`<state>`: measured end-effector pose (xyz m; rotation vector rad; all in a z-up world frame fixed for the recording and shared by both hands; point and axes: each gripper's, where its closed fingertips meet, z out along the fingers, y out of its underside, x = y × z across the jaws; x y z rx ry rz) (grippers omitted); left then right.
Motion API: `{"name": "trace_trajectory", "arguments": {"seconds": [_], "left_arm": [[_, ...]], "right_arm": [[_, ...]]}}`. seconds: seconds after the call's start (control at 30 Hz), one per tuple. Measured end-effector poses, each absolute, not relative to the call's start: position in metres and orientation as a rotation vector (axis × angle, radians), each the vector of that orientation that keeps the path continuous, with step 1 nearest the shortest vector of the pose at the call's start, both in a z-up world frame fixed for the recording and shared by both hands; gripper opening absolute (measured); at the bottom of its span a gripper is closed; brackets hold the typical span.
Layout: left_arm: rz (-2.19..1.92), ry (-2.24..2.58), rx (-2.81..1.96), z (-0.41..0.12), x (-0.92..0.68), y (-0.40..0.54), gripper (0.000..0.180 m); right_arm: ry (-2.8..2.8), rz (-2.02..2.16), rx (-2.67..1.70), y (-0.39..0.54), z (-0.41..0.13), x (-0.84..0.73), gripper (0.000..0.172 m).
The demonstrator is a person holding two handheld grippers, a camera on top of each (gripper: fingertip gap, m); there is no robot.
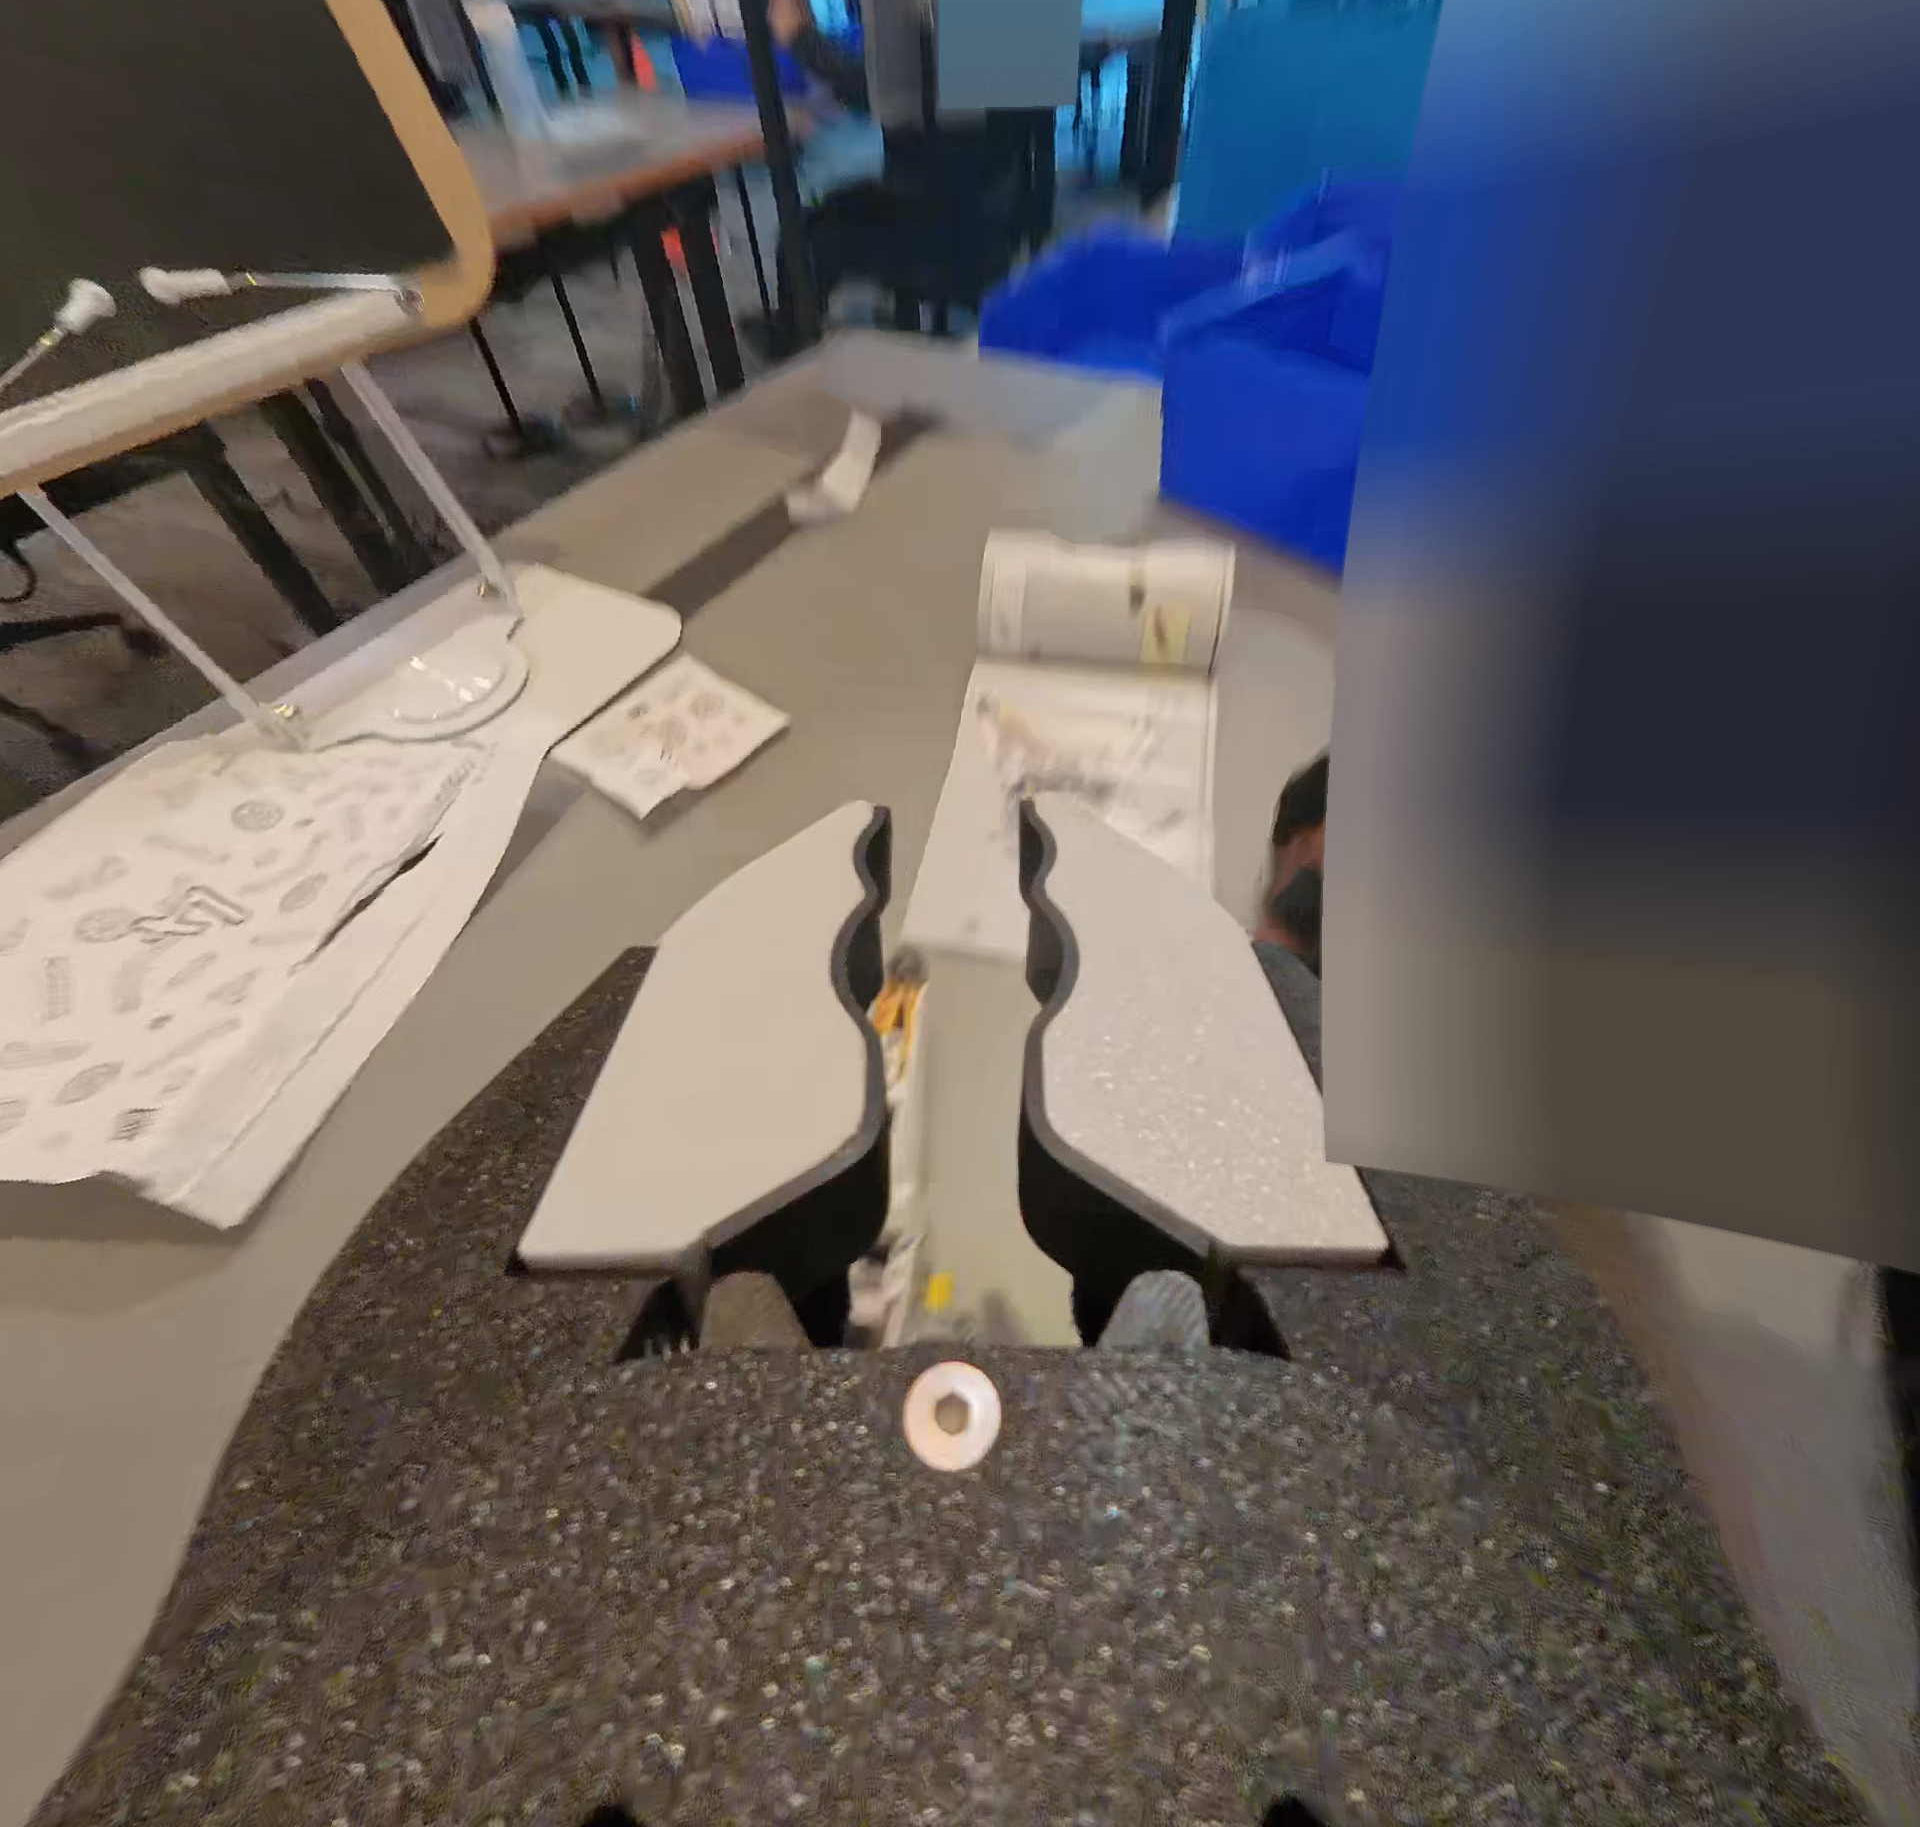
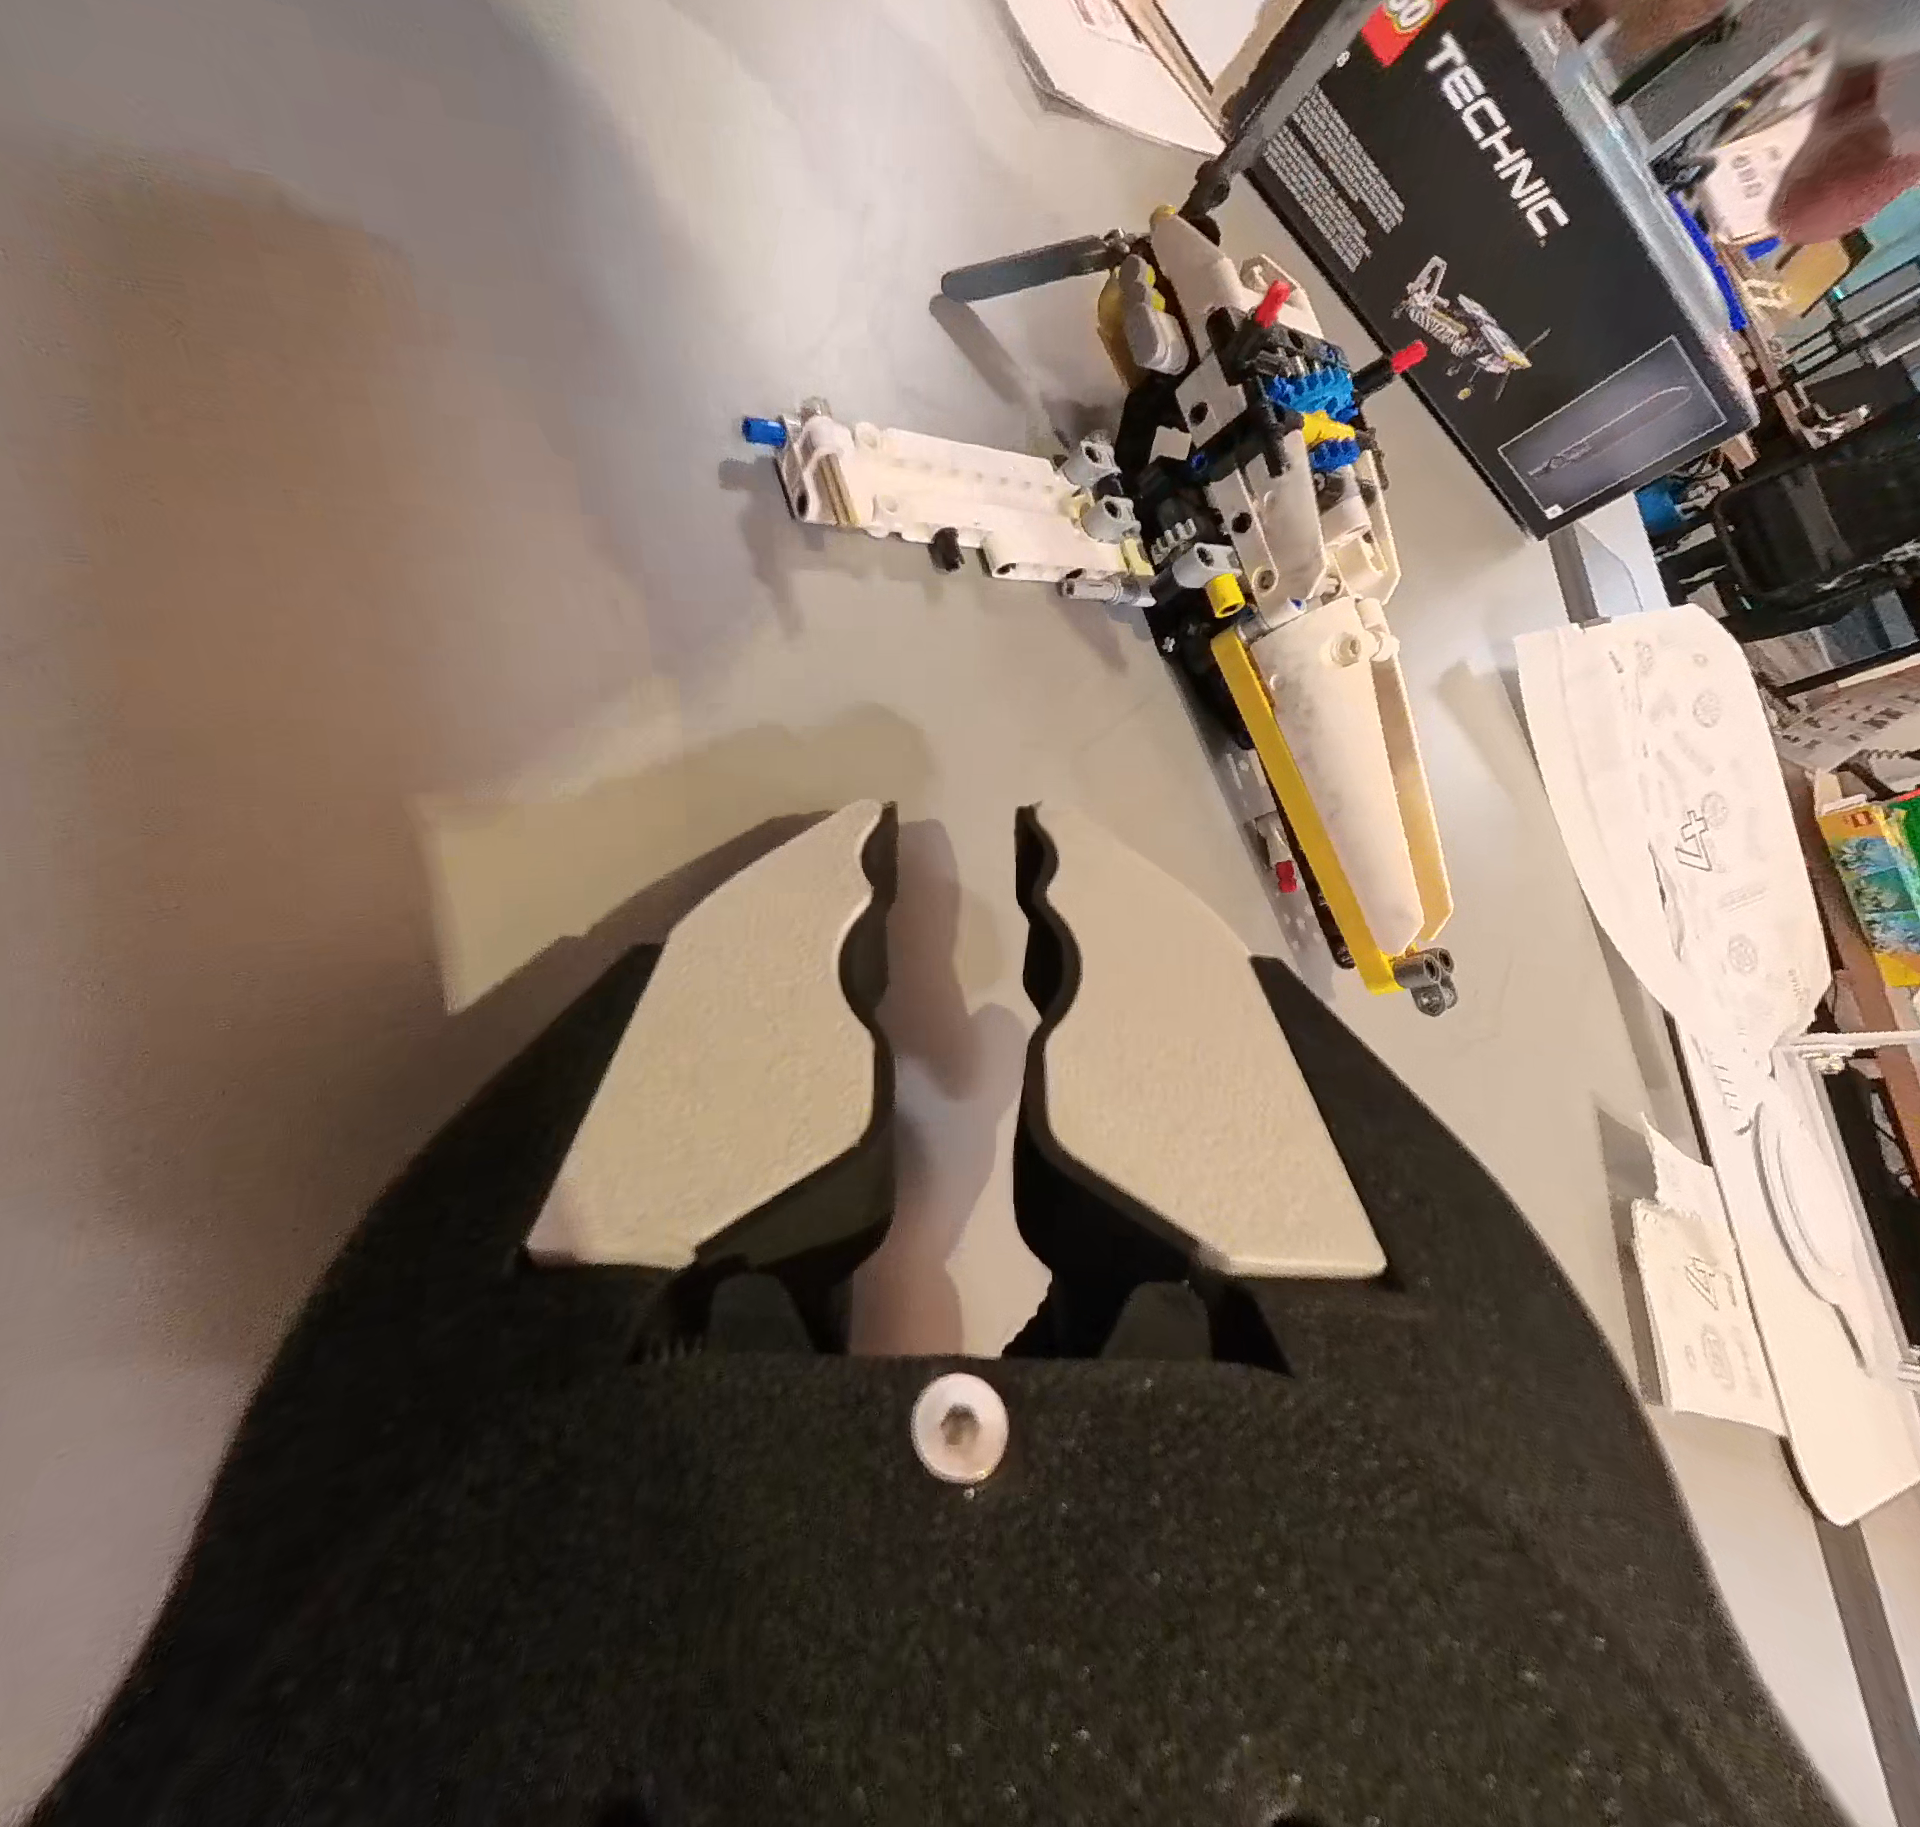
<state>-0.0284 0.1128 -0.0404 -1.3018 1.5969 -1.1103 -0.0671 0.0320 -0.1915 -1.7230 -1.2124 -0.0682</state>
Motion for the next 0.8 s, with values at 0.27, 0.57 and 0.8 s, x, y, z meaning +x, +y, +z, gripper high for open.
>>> {"name": "trace_trajectory", "arguments": {"seconds": [0.27, 0.57, 0.8], "left_arm": [[-0.442, 2.301, -1.435, -0.139, -0.037, 0.150, 0.043], [0.038, 2.590, -1.394, -0.195, -0.046, 0.155, 0.041], [0.128, 2.535, -1.469, -0.195, -0.056, 0.192, 0.041]], "right_arm": [[-1.213, -0.084, -1.731, 0.026, -0.193, -0.062, 0.018], [-1.217, -0.106, -1.727, 0.024, -0.193, -0.060, 0.014], [-1.216, -0.111, -1.729, 0.023, -0.194, -0.060, 0.014]]}}
